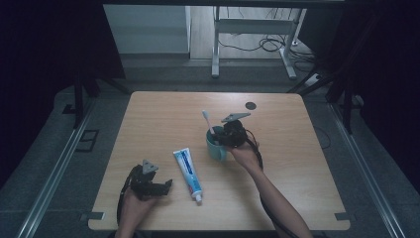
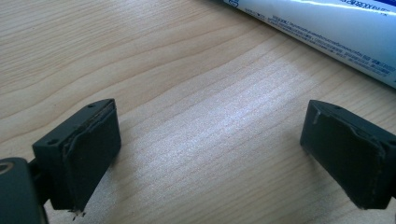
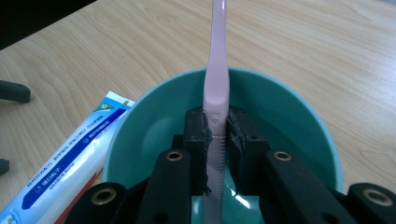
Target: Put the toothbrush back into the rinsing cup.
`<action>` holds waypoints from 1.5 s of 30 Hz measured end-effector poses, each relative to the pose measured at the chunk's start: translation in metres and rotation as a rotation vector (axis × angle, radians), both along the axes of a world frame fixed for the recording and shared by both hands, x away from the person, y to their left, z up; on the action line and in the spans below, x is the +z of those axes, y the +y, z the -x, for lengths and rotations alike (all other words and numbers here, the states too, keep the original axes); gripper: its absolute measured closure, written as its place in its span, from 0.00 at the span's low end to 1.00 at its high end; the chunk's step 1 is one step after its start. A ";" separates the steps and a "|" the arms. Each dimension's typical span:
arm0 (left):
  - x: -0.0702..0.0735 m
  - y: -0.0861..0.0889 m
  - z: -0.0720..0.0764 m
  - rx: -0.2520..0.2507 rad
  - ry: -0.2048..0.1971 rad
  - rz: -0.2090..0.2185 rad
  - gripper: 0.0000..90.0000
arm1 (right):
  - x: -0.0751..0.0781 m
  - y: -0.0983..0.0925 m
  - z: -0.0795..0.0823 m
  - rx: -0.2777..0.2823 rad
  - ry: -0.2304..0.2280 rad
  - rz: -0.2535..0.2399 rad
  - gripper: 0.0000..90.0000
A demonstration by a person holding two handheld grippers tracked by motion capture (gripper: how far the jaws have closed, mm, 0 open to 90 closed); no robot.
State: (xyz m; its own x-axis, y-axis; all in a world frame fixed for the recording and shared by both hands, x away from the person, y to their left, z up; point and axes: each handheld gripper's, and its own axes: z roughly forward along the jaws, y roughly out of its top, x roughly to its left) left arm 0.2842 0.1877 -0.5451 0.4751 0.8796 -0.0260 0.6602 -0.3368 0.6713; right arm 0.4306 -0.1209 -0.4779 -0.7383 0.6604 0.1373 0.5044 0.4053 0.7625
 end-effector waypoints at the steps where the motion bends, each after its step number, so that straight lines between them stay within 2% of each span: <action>1: 0.000 0.000 0.000 0.000 0.000 0.000 0.06 | 0.000 0.000 0.000 0.001 0.006 -0.003 0.86; 8: 0.000 0.000 0.000 0.000 0.000 0.000 0.06 | 0.002 -0.003 -0.001 -0.001 0.007 -0.001 0.83; 18: 0.000 0.000 0.000 0.000 0.000 0.000 0.06 | 0.012 -0.009 0.004 0.001 -0.029 -0.003 0.78; 33: 0.000 0.000 0.000 0.000 0.000 0.000 0.06 | 0.025 -0.022 0.014 0.008 -0.053 -0.002 0.51; 45: 0.000 0.000 0.000 0.000 0.000 0.000 0.06 | 0.031 -0.034 0.021 0.001 -0.052 -0.012 0.41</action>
State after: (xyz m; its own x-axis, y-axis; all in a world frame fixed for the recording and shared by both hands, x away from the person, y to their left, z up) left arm 0.2842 0.1877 -0.5451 0.4751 0.8796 -0.0256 0.6600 -0.3370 0.6714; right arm 0.4095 -0.1552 -0.4466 -0.7451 0.6583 0.1067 0.4633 0.3960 0.7928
